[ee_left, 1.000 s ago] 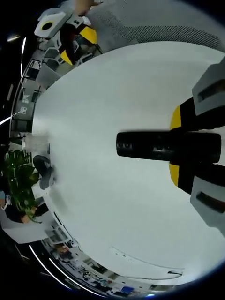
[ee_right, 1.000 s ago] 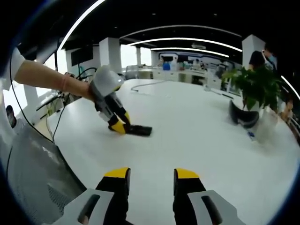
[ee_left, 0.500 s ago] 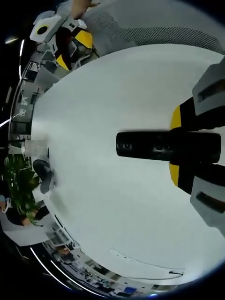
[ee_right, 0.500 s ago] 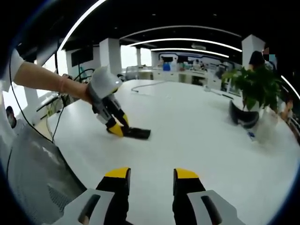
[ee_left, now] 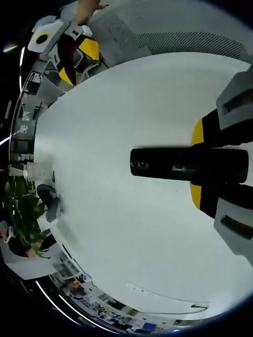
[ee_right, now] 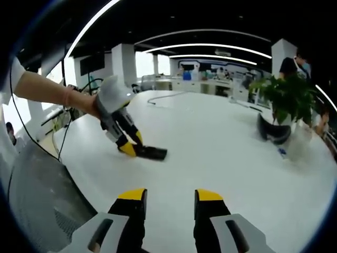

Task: Press the specified remote control buttons in sequence, fully releasing each button before pressing the next.

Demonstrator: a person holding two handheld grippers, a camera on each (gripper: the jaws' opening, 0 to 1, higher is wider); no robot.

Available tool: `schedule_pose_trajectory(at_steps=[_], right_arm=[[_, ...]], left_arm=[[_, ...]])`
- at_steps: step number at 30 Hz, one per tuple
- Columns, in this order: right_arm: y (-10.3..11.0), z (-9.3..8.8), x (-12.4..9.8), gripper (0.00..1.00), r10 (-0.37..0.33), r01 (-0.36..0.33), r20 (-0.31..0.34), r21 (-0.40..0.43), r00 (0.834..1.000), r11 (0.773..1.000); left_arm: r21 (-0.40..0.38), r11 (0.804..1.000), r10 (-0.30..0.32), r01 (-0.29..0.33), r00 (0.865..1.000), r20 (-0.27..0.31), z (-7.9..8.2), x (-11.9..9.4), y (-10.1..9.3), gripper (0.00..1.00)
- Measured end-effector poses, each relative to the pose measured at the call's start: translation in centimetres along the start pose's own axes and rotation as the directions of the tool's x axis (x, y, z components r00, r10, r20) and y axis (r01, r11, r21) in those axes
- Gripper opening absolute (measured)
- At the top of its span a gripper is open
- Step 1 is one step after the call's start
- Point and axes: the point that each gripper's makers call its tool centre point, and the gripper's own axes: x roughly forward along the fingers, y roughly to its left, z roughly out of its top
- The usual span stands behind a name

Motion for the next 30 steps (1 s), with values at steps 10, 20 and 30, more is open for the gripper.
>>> schedule_pose_trajectory(at_steps=[10, 20, 30], right_arm=[[0.2, -0.4, 0.1, 0.33, 0.007, -0.008, -0.022, -0.008, 1.000, 1.000], [0.3, -0.5, 0.1, 0.33, 0.014, -0.014, -0.029, -0.013, 0.999, 1.000], [0.2, -0.4, 0.1, 0.33, 0.010, -0.010, -0.023, -0.008, 1.000, 1.000]], left_arm=[[0.012, 1.000, -0.007, 0.007, 1.000, -0.002, -0.2, -0.1, -0.8, 0.24], [0.023, 1.000, -0.012, 0.012, 1.000, -0.006, -0.2, -0.2, -1.5, 0.24], [0.051, 0.998, -0.027, 0.028, 0.999, -0.024, -0.3, -0.2, -2.0, 0.24]])
